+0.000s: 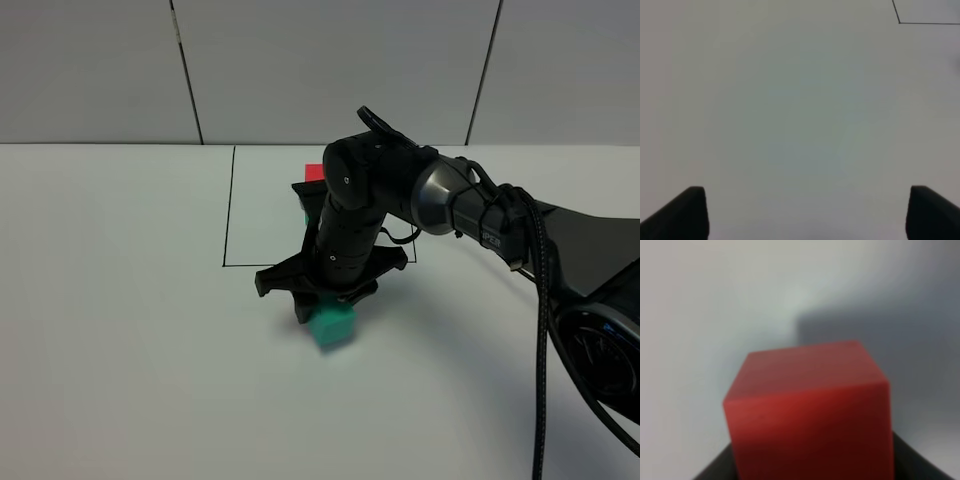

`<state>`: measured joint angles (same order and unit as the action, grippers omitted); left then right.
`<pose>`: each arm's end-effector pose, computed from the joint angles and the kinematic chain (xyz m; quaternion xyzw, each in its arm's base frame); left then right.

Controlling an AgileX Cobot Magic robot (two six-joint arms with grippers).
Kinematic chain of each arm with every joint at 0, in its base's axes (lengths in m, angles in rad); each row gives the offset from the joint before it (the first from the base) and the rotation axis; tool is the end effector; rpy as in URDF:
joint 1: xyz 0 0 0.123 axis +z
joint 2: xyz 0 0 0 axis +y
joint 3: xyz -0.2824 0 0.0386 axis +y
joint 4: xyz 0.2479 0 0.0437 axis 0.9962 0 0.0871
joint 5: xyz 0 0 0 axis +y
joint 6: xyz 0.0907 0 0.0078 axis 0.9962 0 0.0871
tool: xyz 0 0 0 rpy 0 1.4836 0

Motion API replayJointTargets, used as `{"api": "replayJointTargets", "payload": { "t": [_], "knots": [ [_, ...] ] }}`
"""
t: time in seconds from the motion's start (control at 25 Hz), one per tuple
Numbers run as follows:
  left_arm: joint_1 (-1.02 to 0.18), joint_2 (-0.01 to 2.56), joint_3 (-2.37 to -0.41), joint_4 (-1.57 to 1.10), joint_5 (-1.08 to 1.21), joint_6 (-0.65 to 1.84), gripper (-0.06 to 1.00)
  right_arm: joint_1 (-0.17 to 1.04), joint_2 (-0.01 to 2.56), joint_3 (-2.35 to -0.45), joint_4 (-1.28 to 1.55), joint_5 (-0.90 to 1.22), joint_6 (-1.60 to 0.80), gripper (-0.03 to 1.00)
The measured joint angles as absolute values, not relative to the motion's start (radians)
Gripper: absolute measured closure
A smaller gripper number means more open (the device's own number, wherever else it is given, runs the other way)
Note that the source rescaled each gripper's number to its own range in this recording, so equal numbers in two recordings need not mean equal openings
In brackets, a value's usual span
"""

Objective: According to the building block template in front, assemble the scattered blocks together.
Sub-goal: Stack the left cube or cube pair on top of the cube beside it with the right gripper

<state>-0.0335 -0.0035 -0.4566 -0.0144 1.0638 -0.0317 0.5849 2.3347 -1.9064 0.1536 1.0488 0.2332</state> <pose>-0.0008 -0.0011 0.2648 0.0009 0.8642 -0.0236 0.5026 0.3964 0.2770 0.1483 -0.1421 0.9833 0.0998 0.0549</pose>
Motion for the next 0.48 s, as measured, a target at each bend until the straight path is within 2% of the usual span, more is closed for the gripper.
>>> {"api": "replayJointTargets", "payload": {
  "t": [0.48],
  "knots": [
    [-0.034, -0.003, -0.457, -0.014, 1.064, -0.032, 0.15, 0.57, 2.335, -1.852, 0.096, 0.964, 0.566, 0.93]
  ]
}}
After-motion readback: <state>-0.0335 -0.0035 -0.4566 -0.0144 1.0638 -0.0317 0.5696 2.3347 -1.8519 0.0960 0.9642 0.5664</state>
